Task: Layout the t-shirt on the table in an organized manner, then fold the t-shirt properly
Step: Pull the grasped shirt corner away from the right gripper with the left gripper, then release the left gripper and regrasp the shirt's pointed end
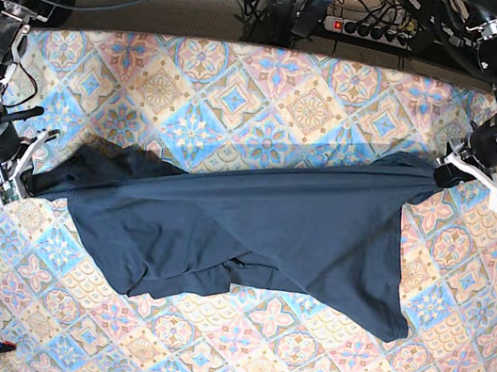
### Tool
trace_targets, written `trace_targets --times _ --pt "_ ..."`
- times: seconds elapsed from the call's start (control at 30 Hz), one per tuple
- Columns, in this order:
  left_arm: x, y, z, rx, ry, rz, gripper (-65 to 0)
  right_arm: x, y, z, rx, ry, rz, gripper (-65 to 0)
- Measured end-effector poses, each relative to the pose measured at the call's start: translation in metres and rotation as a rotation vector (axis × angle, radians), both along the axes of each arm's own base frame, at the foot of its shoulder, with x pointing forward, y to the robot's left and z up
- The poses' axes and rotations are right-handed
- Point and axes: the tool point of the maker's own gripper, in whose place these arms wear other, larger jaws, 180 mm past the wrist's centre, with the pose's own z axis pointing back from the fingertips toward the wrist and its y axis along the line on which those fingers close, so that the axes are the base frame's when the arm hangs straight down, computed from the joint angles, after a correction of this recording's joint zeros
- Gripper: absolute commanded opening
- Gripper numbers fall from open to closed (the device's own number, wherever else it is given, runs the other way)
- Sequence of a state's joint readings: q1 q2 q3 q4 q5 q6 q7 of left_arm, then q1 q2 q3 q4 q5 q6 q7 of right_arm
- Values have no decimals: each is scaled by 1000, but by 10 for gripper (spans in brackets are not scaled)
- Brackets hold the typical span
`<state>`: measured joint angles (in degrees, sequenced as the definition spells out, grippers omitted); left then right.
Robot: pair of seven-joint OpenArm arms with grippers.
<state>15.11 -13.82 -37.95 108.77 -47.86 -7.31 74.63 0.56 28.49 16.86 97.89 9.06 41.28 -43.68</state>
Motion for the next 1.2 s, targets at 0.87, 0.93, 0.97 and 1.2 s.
trace_targets --times 0.87,0.93,0.97,1.2 --pt "-51 57 -7 190 166 4 -569 -9 -4 -6 -27 24 -17 -647" --pt "-49 54 -6 176 155 -1 -569 -8 -2 -5 -20 18 -12 -647" --pt "-49 51 -7 168 152 -5 -569 -8 -2 -5 -20 14 -10 -647" --pt "-33 -62 -6 -98 52 -211 -563 -8 -3 -5 -25 17 -13 -647"
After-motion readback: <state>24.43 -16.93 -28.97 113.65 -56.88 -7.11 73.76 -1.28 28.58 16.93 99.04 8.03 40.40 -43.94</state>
